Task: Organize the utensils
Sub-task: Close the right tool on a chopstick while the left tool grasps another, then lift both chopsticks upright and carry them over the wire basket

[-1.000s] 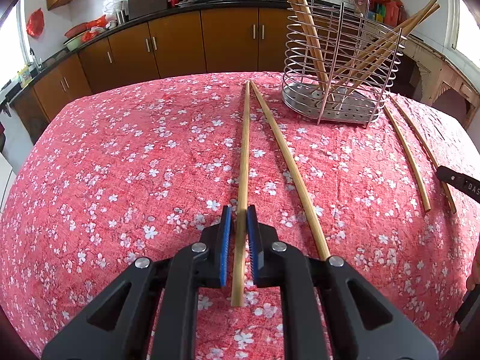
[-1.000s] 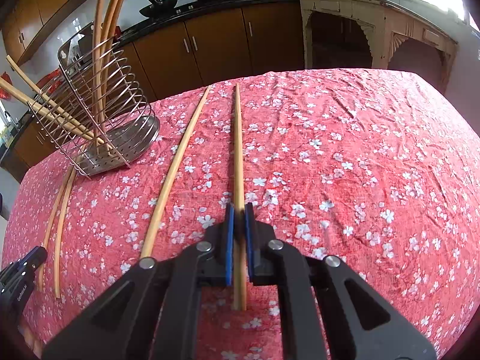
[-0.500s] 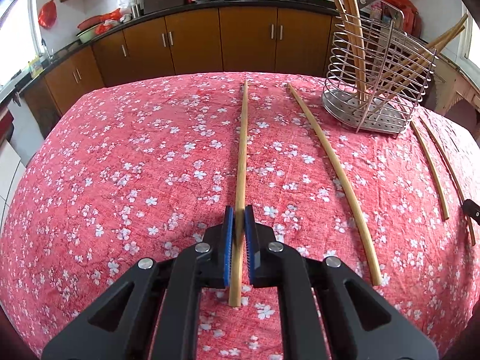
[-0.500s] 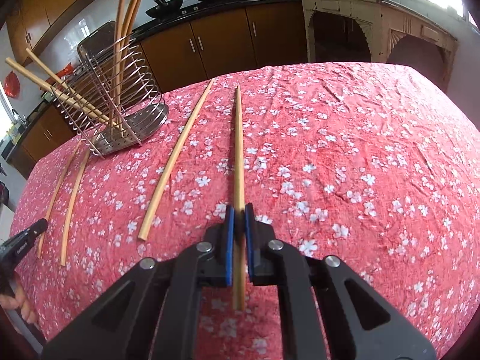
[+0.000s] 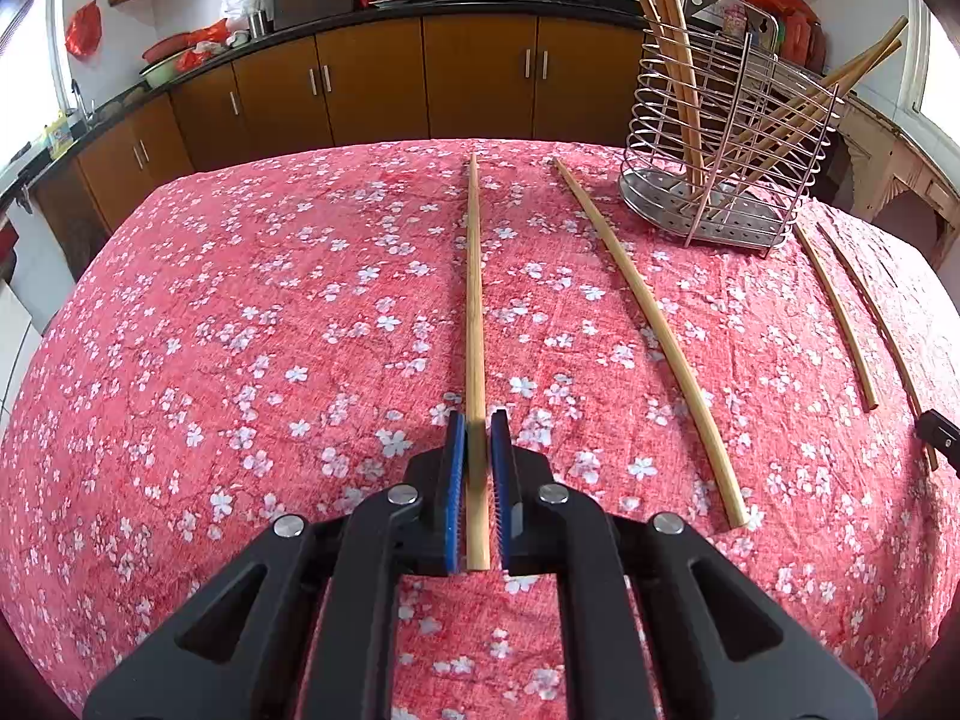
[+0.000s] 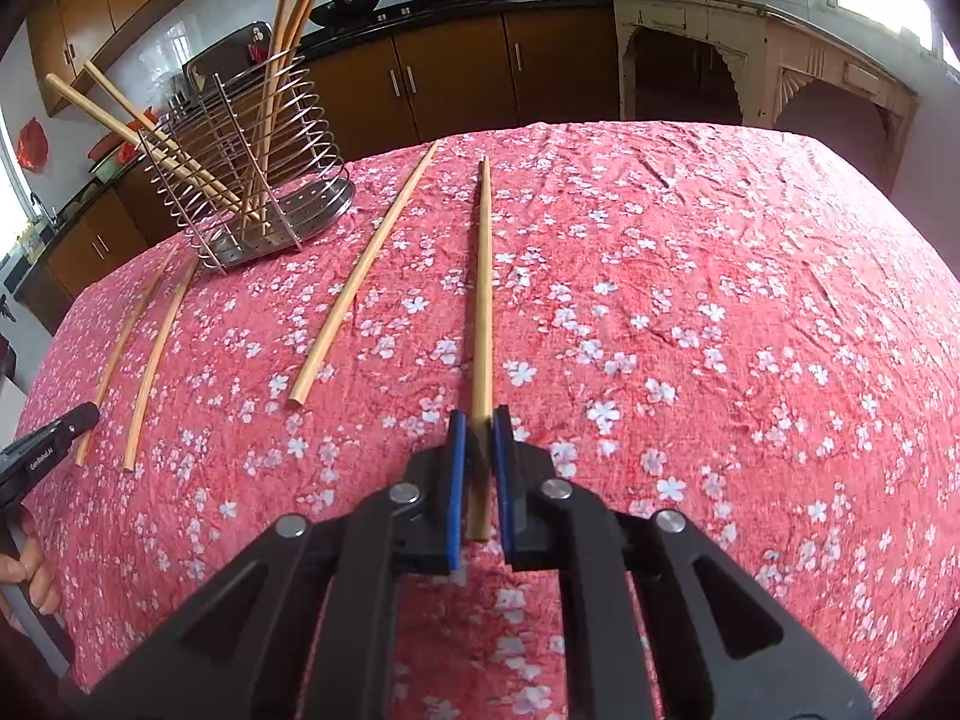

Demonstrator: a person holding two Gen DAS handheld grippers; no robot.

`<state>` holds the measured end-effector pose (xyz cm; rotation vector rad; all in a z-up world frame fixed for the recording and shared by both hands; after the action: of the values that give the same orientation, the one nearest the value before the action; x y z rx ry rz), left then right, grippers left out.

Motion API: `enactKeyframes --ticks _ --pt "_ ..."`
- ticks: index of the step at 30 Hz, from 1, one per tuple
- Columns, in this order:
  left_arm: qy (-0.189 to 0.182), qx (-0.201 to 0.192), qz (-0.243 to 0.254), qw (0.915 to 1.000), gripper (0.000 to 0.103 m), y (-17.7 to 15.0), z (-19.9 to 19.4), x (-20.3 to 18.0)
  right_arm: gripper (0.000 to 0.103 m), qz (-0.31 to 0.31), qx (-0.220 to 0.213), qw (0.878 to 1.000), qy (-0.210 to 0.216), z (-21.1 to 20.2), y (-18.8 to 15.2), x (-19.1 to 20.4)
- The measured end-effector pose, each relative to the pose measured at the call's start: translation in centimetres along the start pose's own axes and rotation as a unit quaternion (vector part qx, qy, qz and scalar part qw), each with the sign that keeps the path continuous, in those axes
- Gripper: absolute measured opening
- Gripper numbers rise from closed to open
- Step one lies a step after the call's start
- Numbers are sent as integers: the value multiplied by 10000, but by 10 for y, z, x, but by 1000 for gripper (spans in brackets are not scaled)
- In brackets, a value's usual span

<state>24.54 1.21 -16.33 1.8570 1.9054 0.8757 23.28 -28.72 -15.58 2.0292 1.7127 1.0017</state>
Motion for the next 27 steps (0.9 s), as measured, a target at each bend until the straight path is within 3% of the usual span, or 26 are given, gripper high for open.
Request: enactKeyframes --ticks 7,14,20,27 --pt "-149 -95 -83 9998 7 3 -15 12 8 -63 -272 9996 -11 -23 7 -5" --pt "-462 -914 -305 9943 7 35 -71 38 8 -449 -1192 9917 -152 -88 44 4" --pt "-575 -1711 -619 9816 7 79 -124 63 8 -661 -1952 9785 -60 -135 88 19" --pt "-482 -2072 -947 9725 7 117 -151 81 8 -648 -2426 9675 284 -164 125 35"
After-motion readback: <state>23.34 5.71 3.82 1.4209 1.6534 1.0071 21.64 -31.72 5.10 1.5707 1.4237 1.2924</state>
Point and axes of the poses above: each gripper's, at about its wrist camera, not at the fingertips, and z roughly the way its jaws point, x to its left, y to its top, the point moved 8 cm from there along z, roughly the way its jaws point, and after that the axes turned 12 degrees about y, right-handed, at the moved point
